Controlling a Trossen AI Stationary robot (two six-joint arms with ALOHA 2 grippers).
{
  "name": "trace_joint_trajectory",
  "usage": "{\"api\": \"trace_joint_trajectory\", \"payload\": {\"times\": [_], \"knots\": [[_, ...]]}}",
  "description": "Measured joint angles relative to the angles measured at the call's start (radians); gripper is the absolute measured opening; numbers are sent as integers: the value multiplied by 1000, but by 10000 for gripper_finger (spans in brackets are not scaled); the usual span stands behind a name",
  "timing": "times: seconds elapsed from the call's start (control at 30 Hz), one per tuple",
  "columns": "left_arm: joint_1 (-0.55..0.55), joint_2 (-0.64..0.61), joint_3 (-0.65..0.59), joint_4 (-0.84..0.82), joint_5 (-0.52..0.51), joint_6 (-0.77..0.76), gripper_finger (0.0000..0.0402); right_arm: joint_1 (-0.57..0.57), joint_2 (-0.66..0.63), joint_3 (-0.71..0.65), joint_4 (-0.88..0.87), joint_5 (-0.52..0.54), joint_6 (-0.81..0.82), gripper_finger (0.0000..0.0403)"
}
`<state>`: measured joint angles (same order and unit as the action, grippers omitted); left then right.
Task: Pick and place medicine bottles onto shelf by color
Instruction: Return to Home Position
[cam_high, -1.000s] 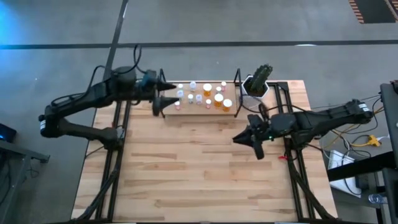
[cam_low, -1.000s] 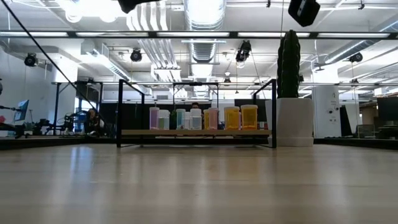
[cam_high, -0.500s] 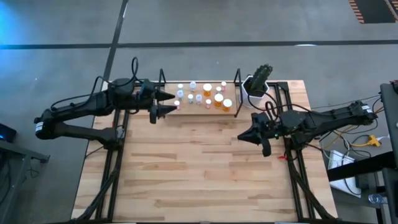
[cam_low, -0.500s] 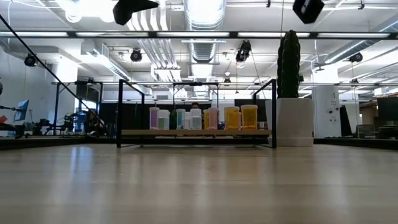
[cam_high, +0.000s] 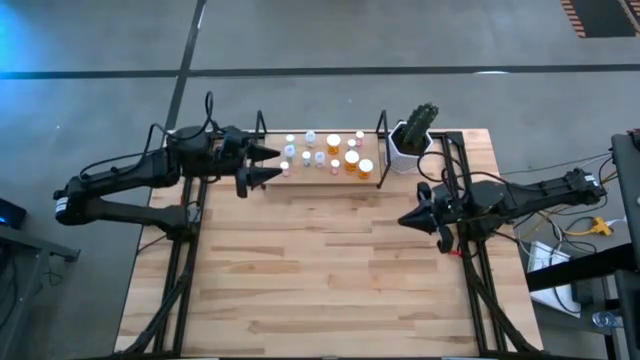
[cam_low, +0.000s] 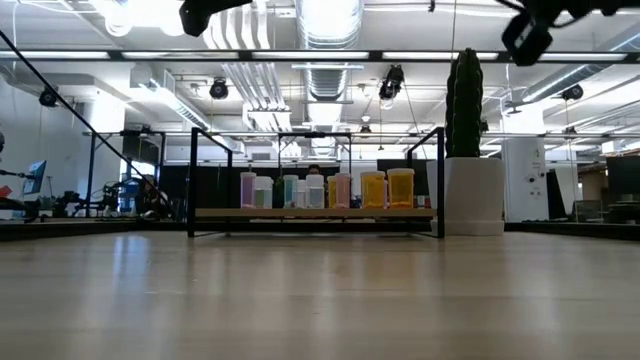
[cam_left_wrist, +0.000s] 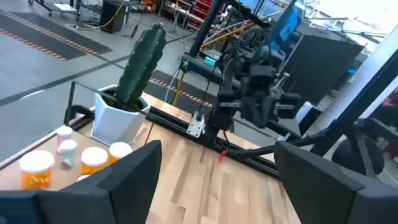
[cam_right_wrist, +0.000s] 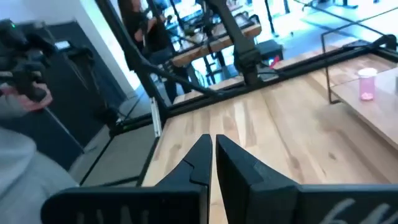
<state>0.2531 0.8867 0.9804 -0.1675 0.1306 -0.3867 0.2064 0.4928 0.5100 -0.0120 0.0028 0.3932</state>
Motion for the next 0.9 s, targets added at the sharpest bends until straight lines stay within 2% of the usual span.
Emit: {"api": "trace_joint_trajectory", "payload": {"times": [0.2,0.4,0.63,0.73,0.9], "knots": [[0,11,-26,2,7,-85,294,0,-138,-136,90,5,8,13],[0,62,-37,44,7,-130,294,1,-217,-271,218,-11,25,13],[0,134,-31,141,6,-168,294,1,-230,-490,539,-12,41,13],[0,149,-31,149,5,-231,294,2,-230,-496,491,-8,-7,13],[0,149,-31,152,-12,-264,294,-3,-231,-498,472,-4,-189,13]]}}
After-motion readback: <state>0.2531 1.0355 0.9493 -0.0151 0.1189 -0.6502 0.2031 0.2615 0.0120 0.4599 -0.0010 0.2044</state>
